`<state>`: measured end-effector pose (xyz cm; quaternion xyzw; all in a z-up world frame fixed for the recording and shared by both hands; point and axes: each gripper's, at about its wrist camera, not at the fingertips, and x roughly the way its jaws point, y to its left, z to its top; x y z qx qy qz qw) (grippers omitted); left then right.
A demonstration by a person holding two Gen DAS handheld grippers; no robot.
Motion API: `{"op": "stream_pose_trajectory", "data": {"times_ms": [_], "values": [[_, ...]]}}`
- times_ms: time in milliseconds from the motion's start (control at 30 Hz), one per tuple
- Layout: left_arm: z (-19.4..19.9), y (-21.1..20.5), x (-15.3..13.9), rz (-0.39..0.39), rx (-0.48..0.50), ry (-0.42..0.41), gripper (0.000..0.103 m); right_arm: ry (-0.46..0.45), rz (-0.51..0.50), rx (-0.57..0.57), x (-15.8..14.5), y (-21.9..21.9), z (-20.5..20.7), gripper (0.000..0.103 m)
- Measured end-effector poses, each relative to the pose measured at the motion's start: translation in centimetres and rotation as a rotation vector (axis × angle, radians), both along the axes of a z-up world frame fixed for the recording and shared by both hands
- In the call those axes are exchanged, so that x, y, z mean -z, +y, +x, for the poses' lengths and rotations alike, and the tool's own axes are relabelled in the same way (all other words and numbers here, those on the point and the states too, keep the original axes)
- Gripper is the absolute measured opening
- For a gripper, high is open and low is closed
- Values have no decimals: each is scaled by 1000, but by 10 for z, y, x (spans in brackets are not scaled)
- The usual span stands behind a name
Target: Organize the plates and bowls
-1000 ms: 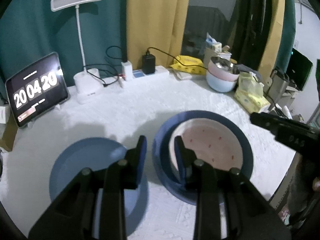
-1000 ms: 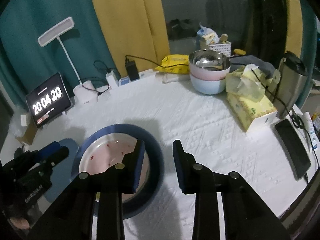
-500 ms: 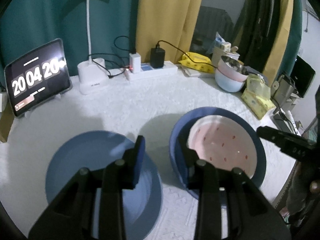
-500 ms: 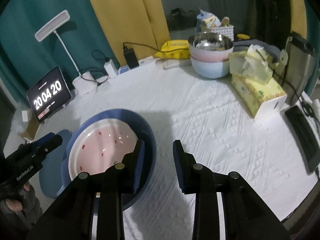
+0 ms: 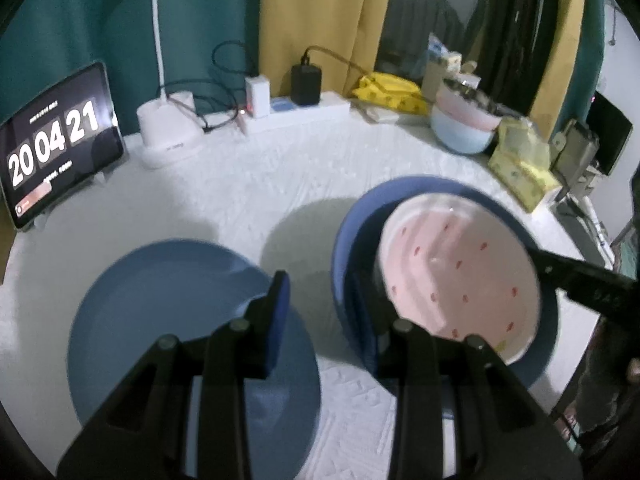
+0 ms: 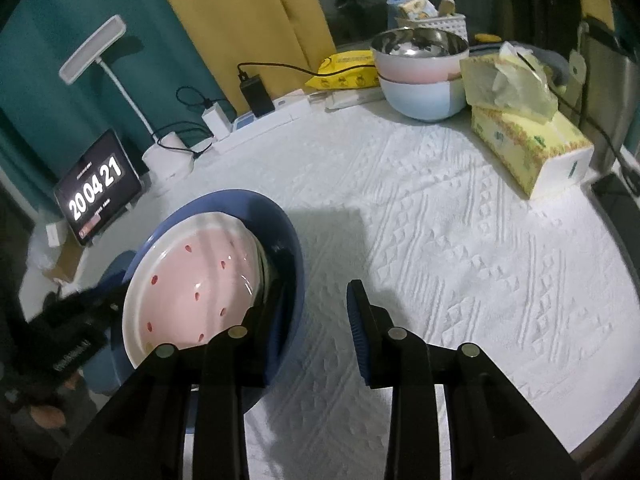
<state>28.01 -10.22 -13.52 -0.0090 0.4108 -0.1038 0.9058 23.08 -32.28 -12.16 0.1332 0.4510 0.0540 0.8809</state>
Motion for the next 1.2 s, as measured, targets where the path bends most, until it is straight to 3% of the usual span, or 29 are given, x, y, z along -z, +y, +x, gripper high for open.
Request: {"op": "stream_pose_trajectory", "data": {"times_ms": [167,333,500,600,800,1200], "values": [[-1,-1,3,-9,1,-33,34,-3,-21,63,2,-2,-3,50],[-4,-2,4,1,18,-80,30,-3,12,89,7,-6,-1,52],[1,0,4,-53,49,-69,17,-17,45,96,9,-9,-3,51],[2,-4,4,-51,61,-68,12,-24,55,91,9,-6,-3,42],[1,-4,2,-67,63,-66,9,-43,41,60,2,8,-4,10],[-1,-5,0,-62,64,-67,8,-30,-5,98,-2,16,-4,8]]}}
